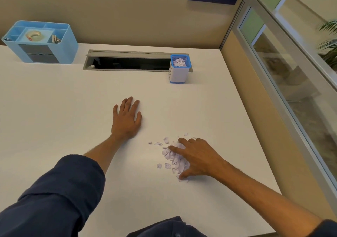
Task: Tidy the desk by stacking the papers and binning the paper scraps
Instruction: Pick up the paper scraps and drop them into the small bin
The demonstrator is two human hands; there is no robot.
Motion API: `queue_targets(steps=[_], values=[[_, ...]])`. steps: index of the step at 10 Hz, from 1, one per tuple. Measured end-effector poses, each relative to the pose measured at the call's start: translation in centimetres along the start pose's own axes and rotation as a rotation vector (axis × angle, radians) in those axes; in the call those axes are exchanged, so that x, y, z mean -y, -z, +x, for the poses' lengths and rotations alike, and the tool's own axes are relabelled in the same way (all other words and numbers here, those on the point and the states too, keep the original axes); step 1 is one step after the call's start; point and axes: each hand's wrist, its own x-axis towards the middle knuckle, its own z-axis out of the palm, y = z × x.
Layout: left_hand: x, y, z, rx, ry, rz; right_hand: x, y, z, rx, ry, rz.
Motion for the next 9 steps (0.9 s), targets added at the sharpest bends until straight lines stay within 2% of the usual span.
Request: queue_targets(steps=[2,3,4,5,6,7,8,9], values=[[0.0,0.0,0.0,0.006,0.0,0.004,0.8,0.8,1.5,0.032,0.062,-0.041],[0.0,0.1,0.0,0.013,0.004,0.004,0.9,-0.4,2.0,-0.014,0.107,-0.132],[0.0,0.1,0.0,0.012,0.008,0.002,1.0,-0.2,2.0,-0.011,0.136,-0.118],[-0.1,0.1,0.0,0.013,0.008,0.0,0.9,0.6,2.0,-0.1,0.176,0.005],[-0.1,0.2,0.0,0.01,0.008,-0.007,0.1,0.0,2.1,-0.208,0.13,0.164],[-0.2,0.2,-0.1,0.007,0.008,-0.008,-1.2,0.6,1.5,-0.244,-0.096,0.714],[-0.2,0.3,-0.1,0.005,0.009,-0.006,-2.1,1.2,1.2,-0.324,-0.178,1.03],[-0.2,0.3,-0.1,0.001,0.008,-0.011,-2.8,0.9,1.0,-0.34,-0.173,1.26]])
